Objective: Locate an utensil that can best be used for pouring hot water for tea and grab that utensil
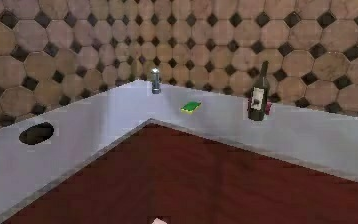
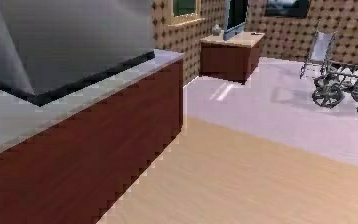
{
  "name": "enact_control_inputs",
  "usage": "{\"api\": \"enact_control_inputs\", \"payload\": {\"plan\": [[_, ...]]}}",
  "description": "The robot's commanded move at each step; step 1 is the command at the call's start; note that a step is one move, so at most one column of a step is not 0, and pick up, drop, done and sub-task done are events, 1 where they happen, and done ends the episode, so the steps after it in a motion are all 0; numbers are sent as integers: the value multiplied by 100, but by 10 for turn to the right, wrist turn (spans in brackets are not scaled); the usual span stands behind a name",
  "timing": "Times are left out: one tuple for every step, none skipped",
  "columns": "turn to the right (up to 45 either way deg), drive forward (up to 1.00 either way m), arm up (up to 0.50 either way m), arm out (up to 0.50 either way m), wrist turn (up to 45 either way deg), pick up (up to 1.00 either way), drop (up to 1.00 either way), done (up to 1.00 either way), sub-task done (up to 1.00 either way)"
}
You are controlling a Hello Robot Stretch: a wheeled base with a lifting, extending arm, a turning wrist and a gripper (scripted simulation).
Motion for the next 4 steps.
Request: {"api": "enact_control_inputs", "payload": {"plan": [[-450,0,0,0,0,0,0,0,0],[-450,0,0,0,0,0,0,0,0],[-450,0,0,0,0,0,0,0,0],[450,0,0,0,0,0,0,0,0]]}}
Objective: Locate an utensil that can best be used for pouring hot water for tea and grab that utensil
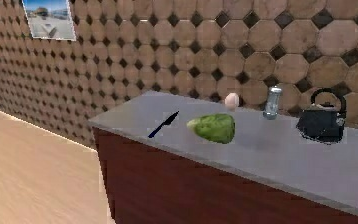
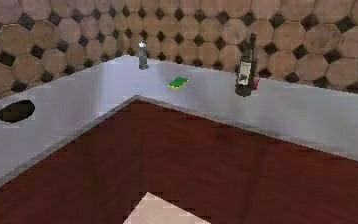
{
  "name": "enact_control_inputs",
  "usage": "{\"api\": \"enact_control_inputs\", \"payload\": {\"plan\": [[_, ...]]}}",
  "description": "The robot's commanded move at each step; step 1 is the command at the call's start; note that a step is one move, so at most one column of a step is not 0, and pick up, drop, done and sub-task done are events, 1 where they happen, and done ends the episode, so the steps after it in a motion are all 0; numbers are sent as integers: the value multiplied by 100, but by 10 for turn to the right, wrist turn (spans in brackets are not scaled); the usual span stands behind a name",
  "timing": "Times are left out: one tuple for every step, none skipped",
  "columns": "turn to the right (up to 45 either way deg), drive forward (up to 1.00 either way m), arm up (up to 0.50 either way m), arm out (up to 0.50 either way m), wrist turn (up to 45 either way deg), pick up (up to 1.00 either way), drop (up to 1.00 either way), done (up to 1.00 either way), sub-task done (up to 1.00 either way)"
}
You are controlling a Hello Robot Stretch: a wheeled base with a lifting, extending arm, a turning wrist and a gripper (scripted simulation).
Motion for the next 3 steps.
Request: {"api": "enact_control_inputs", "payload": {"plan": [[450,0,0,0,0,0,0,0,0],[360,0,0,0,0,0,0,0,0],[0,65,0,0,0,0,0,0,0]]}}
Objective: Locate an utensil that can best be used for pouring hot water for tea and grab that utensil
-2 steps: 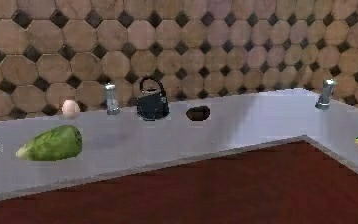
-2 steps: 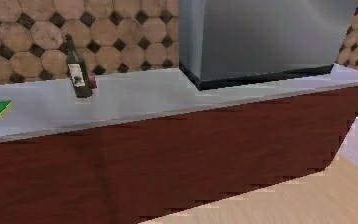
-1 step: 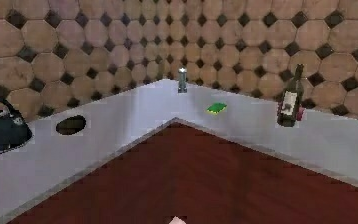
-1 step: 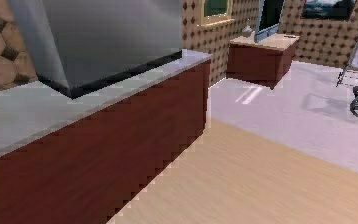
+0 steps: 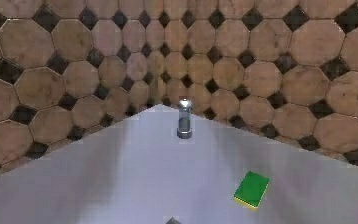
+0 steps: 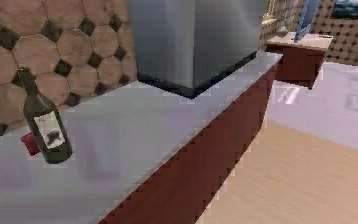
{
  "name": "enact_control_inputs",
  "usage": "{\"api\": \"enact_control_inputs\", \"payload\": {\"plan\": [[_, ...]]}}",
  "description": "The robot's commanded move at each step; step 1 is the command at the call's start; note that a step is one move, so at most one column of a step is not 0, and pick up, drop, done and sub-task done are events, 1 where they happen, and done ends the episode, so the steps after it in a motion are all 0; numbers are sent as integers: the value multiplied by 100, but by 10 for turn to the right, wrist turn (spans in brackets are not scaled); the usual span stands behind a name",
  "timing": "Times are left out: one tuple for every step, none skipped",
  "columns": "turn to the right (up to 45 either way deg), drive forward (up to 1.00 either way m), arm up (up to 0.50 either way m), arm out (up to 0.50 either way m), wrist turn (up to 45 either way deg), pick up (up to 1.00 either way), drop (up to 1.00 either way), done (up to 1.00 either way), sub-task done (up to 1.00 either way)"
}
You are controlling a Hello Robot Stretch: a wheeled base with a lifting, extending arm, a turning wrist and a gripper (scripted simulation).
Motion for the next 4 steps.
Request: {"api": "enact_control_inputs", "payload": {"plan": [[-450,0,0,0,0,0,0,0,0],[-450,0,0,0,0,0,0,0,0],[-450,0,0,0,0,0,0,0,0],[-270,0,0,0,0,0,0,0,0]]}}
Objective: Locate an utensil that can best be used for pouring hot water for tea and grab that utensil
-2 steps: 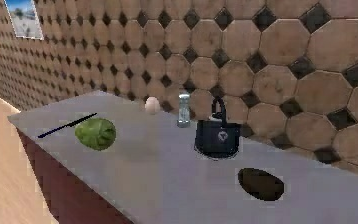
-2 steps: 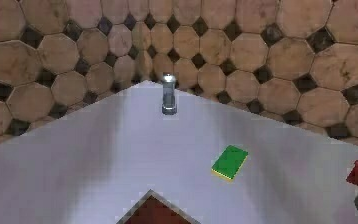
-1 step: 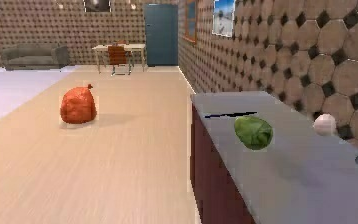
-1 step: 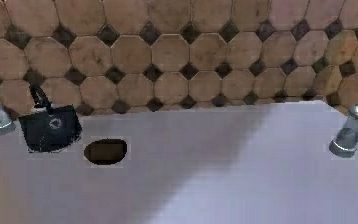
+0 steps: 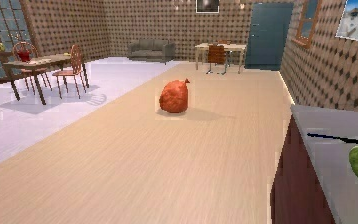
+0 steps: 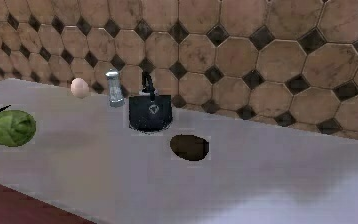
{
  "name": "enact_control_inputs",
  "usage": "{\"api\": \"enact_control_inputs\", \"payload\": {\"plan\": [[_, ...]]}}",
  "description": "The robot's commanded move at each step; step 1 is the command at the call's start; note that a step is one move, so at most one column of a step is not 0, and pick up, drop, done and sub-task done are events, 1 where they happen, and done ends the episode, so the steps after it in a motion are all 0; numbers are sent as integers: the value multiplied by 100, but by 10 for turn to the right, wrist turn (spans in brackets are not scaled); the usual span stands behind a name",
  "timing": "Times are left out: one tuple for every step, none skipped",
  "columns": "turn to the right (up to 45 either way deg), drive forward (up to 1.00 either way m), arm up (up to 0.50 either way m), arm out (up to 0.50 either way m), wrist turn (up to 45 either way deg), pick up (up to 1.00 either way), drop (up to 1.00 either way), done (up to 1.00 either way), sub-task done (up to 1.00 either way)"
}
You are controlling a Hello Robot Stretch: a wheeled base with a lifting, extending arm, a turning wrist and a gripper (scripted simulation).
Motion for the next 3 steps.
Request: {"api": "enact_control_inputs", "payload": {"plan": [[0,0,50,0,0,0,0,0,0],[0,0,38,0,0,0,0,0,0],[0,0,0,38,0,0,0,0,0]]}}
